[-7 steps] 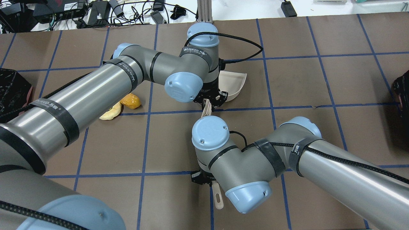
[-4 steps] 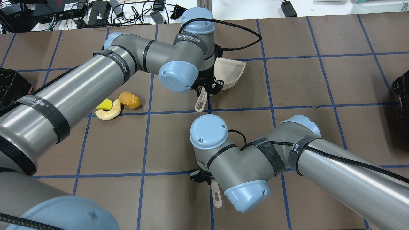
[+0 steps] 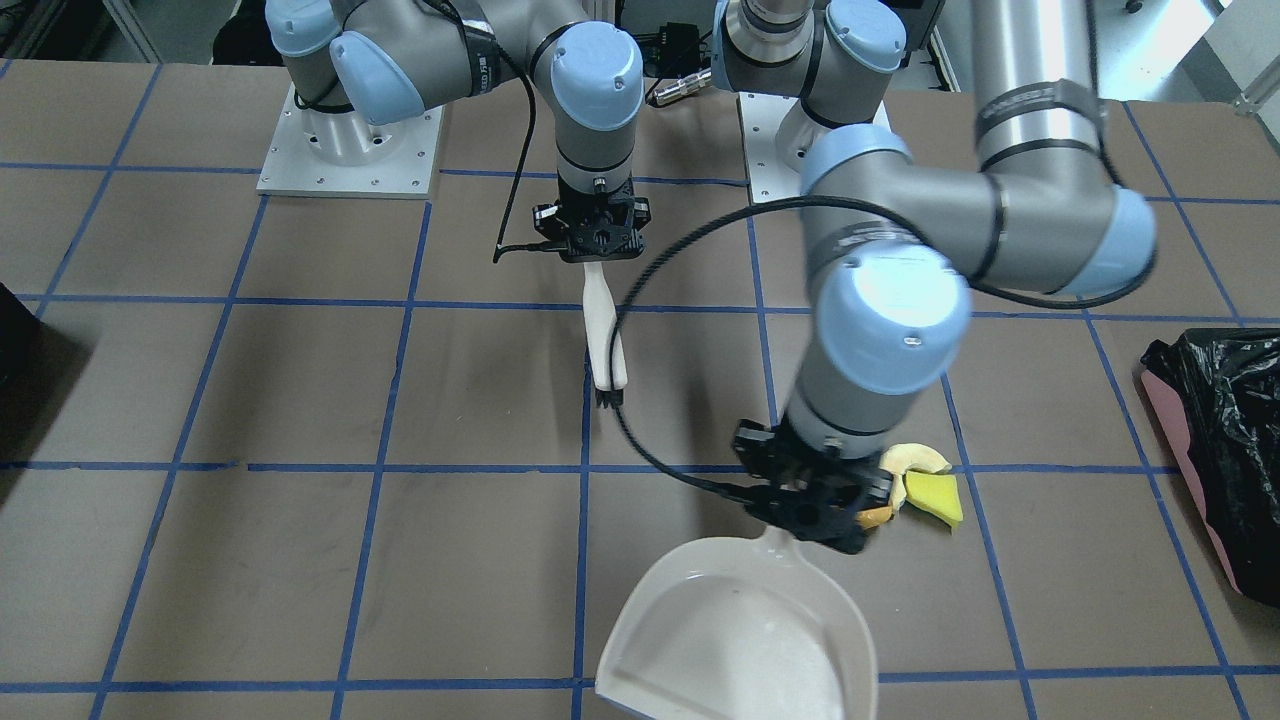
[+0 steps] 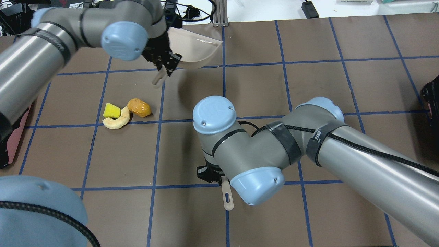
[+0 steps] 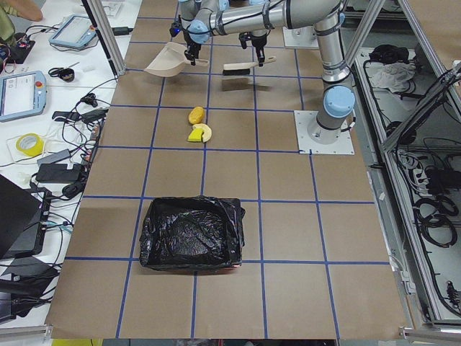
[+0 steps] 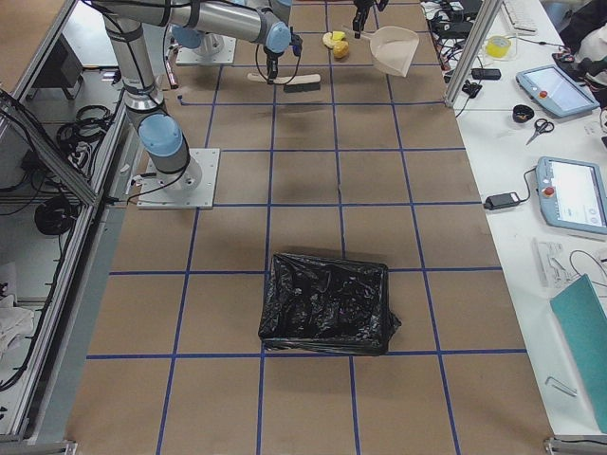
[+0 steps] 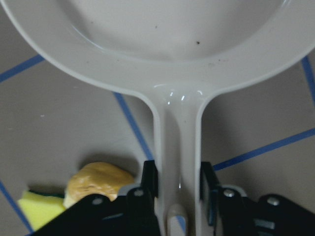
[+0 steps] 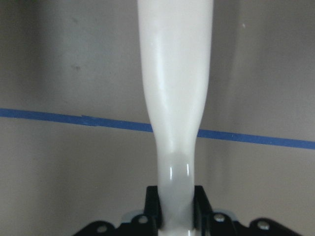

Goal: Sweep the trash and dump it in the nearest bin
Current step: 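Lift the dustpan and set it beside the trash while right carries the brush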

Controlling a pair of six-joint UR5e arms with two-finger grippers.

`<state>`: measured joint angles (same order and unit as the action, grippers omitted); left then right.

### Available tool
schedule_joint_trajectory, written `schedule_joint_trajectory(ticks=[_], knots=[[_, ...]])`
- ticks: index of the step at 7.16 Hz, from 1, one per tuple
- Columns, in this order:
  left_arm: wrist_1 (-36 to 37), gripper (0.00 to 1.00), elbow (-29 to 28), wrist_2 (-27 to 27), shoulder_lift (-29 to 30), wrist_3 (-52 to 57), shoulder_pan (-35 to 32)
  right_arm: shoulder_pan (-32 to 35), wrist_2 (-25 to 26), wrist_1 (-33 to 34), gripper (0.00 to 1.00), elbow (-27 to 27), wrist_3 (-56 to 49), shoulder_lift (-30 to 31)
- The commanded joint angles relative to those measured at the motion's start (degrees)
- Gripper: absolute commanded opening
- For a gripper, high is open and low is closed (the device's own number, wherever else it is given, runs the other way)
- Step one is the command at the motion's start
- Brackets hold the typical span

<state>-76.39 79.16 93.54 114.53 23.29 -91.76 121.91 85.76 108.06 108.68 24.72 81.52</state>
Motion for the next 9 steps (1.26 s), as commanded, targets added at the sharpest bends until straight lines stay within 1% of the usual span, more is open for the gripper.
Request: schedule_joint_trajectory(ticks=[1,3,4,5,6,7,8,9], knots=[[-6.04,0.0,-0.94,0.93,-2.55,19.08,14.35,-2.45,-0.59,-2.76,0.0,-6.09,-0.02,-1.27],[-6.41,0.0,-0.15,7.58,-3.52,38.22,21.94,-3.35,-0.68,-3.2,0.0,-11.27,0.06,-3.99],[-5.62,0.0,0.46,8.14,-3.53,50.24,25.54,-3.35,-0.76,-3.46,0.0,-14.17,1.46,-6.35],[-1.53,0.0,1.43,9.89,-3.44,60.11,29.05,-3.35,-1.98,-3.47,0.0,-17.5,3.91,-9.34],[3.39,0.0,2.66,11.47,-2.83,69.69,31.87,-3.09,-2.69,-3.47,0.0,-22.32,6.54,-12.76],[10.31,0.0,4.67,11.57,-1.78,78.23,33.56,-2.56,-2.61,-3.47,0.0,-27.16,9.35,-16.8],[17.34,0.0,7.73,11.49,-0.9,85.01,33.75,-2.12,-2.78,-3.47,0.0,-31.56,9.99,-21.1],[20.54,0.0,10.38,11.14,-0.37,90.39,33.92,-0.73,-2.87,-3.47,0.0,-34.65,11.74,-24.62]])
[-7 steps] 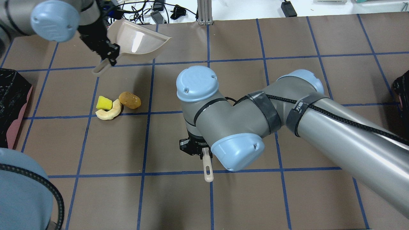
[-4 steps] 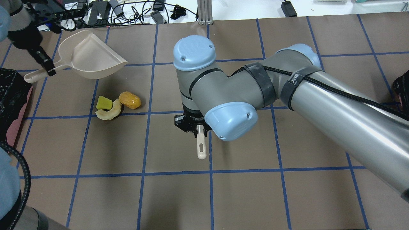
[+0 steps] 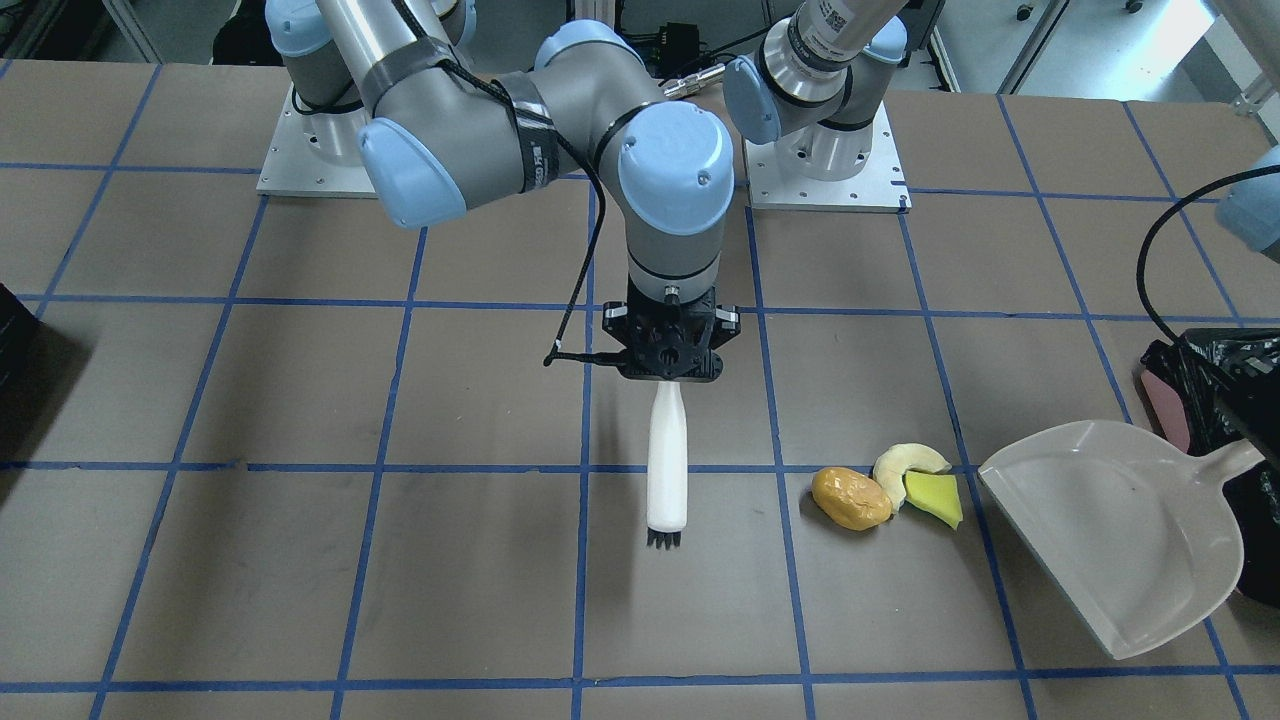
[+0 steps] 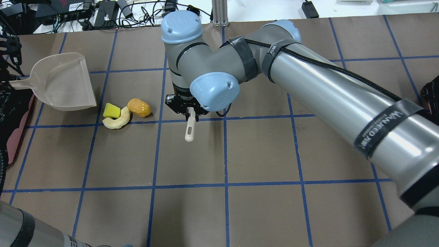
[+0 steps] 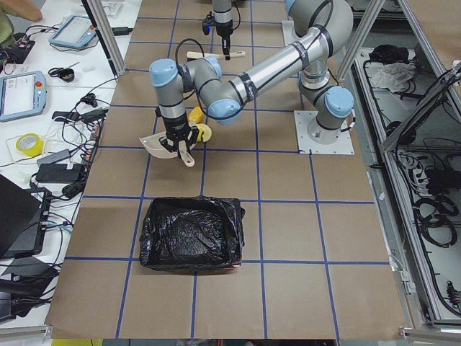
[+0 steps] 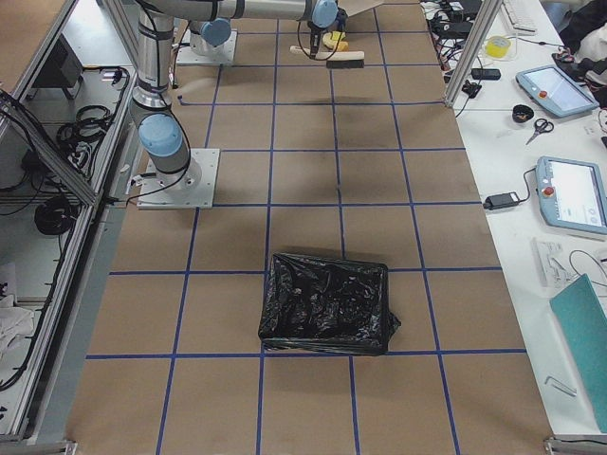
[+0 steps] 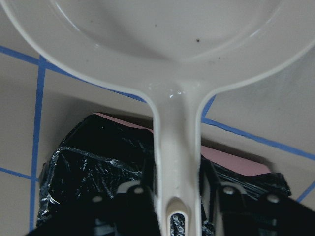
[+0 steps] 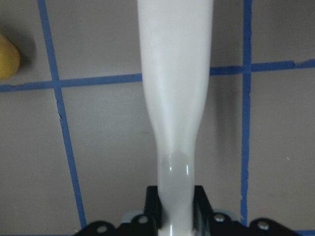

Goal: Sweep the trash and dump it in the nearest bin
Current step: 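Lift the dustpan and set it beside the trash while right carries the brush, then sweep the sponge, peel and roll into the dustpan with the right gripper's brush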

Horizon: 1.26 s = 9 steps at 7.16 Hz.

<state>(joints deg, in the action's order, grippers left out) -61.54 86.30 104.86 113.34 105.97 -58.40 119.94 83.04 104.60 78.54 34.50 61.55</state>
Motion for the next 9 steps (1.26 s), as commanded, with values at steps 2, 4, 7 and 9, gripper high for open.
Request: schedule_joint_trajectory(ticks=[2,4,7,9], knots=[[5.81,0.0,4.67,-0.36,1.27,15.55,0.83,4.76,-2.26,-0.01,0.0,-5.85,8.79,-6.53],[5.9,0.0,4.76,-0.27,2.23,23.9,0.74,6.88,-4.18,0.52,0.0,-5.94,11.54,-7.4],[7.48,0.0,5.46,-0.36,4.16,23.58,0.74,9.08,-5.52,2.72,0.0,-13.1,16.54,-15.36],[7.48,0.0,5.37,-0.36,4.7,22.18,0.74,10.32,-5.6,2.63,0.0,-24.96,20.06,-24.15]])
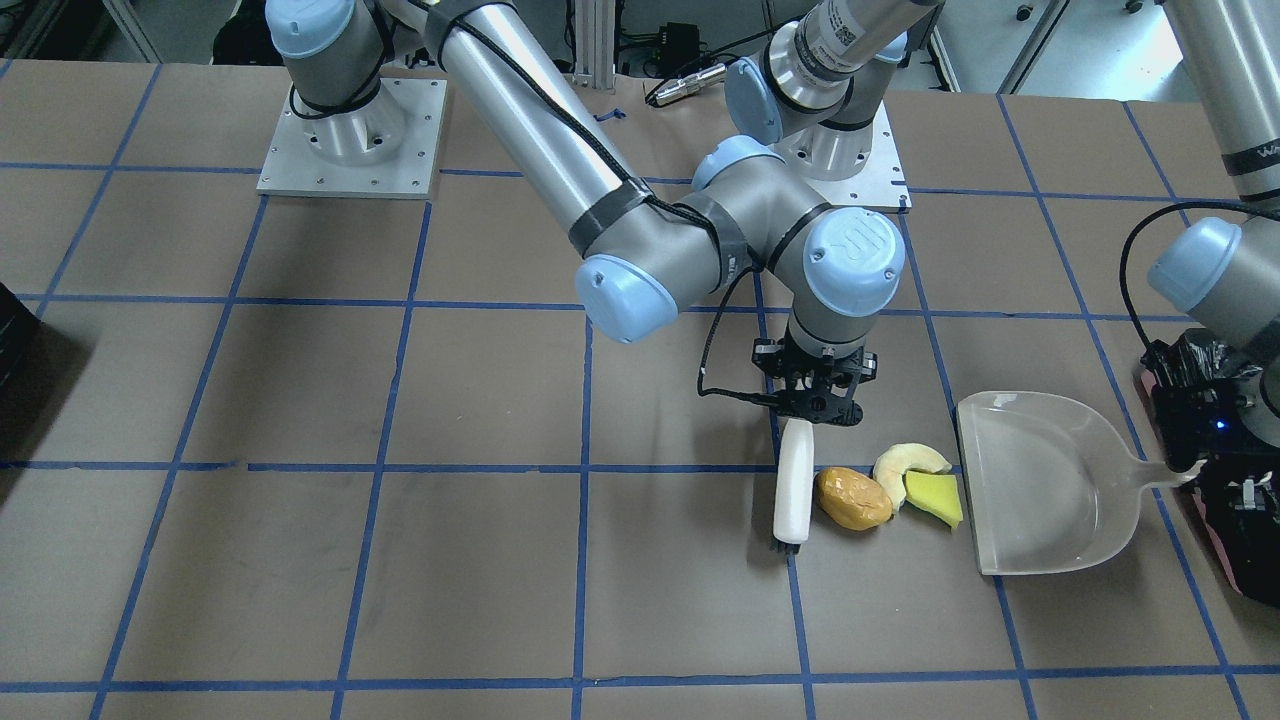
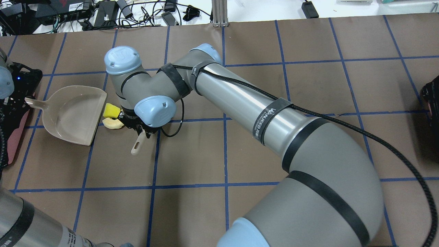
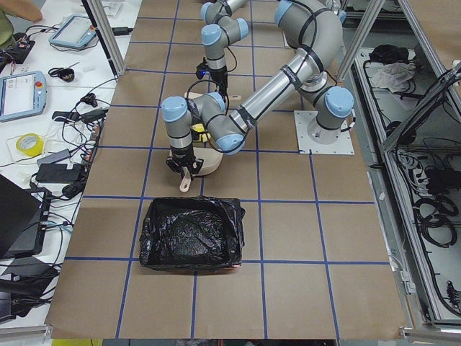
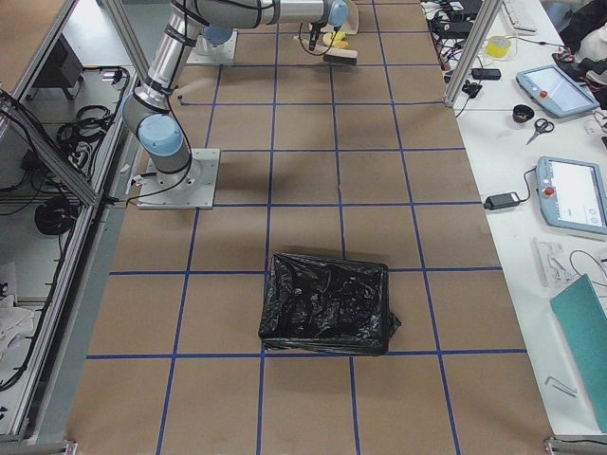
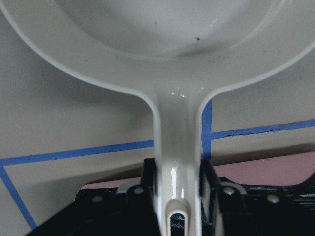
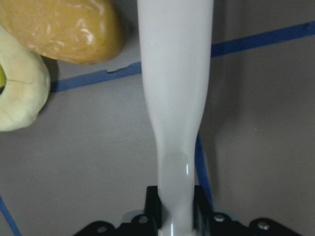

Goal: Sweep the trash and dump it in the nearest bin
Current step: 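Sweep the sponge, peel and roll into the dustpan with the right gripper's brush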

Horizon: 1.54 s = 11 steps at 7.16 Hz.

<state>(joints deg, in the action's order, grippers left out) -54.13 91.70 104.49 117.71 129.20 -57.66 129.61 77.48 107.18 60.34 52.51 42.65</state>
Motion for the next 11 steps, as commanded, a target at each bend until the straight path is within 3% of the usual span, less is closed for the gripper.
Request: schedule_joint_trajectory(ticks=[1,3,6,9,11], knots=[[0.08,0.0,-0.03,0.01,0.51,-1.41,-0.09,0.73,-0.31,0.14,0.0,-9.69,2.85,-7.3],[0.52,0.0,-0.03,0.1,0.6,-2.11,-0.09,1.43,-2.5,1.36,0.0,-10.33,4.0,-8.29],[1.66,0.0,-0.03,0.1,1.3,-2.29,-0.09,2.22,-9.0,10.21,0.0,-11.21,5.66,-9.51],[2.36,0.0,-0.03,0.1,1.3,-2.29,-0.18,3.45,-10.43,11.12,0.0,-20.15,6.64,-15.56],[2.45,0.0,-0.03,0.1,1.3,-2.29,-0.18,5.12,-10.6,12.09,0.0,-22.37,7.16,-16.98]])
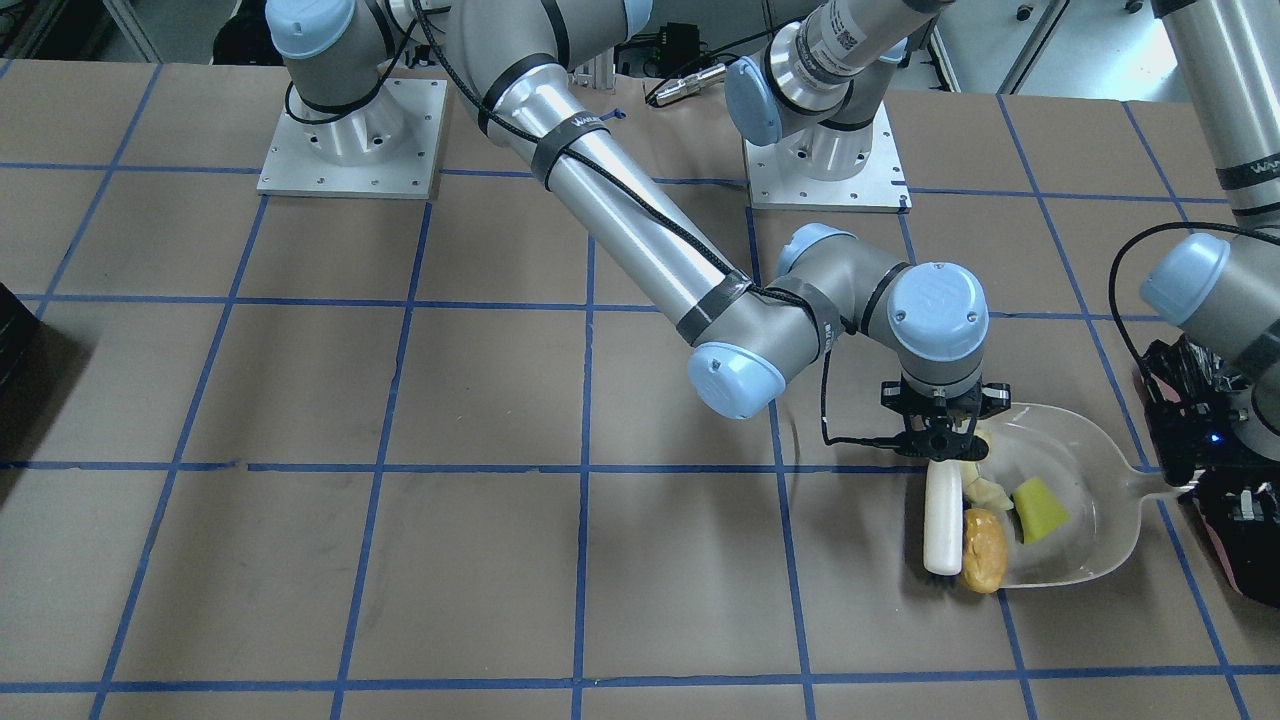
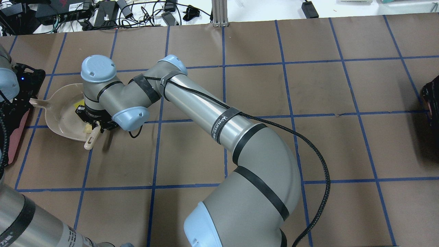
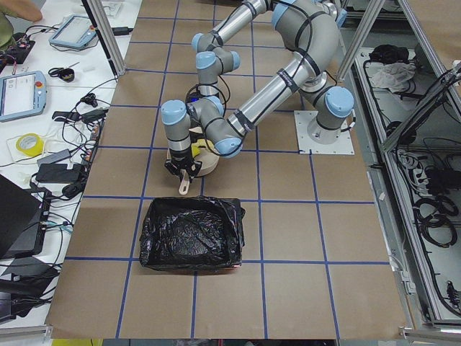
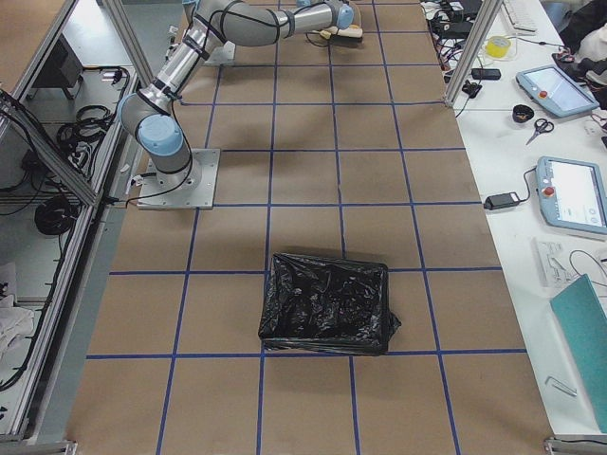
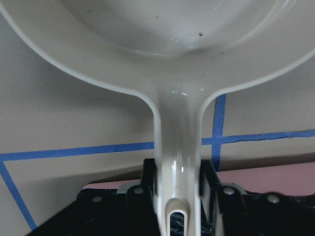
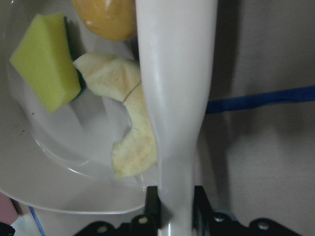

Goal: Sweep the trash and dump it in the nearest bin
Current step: 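Sweep the sponge, peel and roll into the dustpan with the right gripper's brush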

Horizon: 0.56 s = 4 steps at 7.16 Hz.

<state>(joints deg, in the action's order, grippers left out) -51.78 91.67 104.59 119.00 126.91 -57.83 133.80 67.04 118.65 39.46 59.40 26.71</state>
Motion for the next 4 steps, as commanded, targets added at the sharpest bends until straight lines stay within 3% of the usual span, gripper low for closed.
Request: schedule_joint_trajectory(ticks=[1,4], knots=[[0.19,0.0,0.0,0.0,0.0,0.0,0.0,1.28,-0.42,3.14,0.0,-1.66,0.89,-1.13],[0.19,0.0,0.0,0.0,0.0,-0.09,0.0,1.72,-4.28,10.53,0.0,-1.66,3.08,-2.09]])
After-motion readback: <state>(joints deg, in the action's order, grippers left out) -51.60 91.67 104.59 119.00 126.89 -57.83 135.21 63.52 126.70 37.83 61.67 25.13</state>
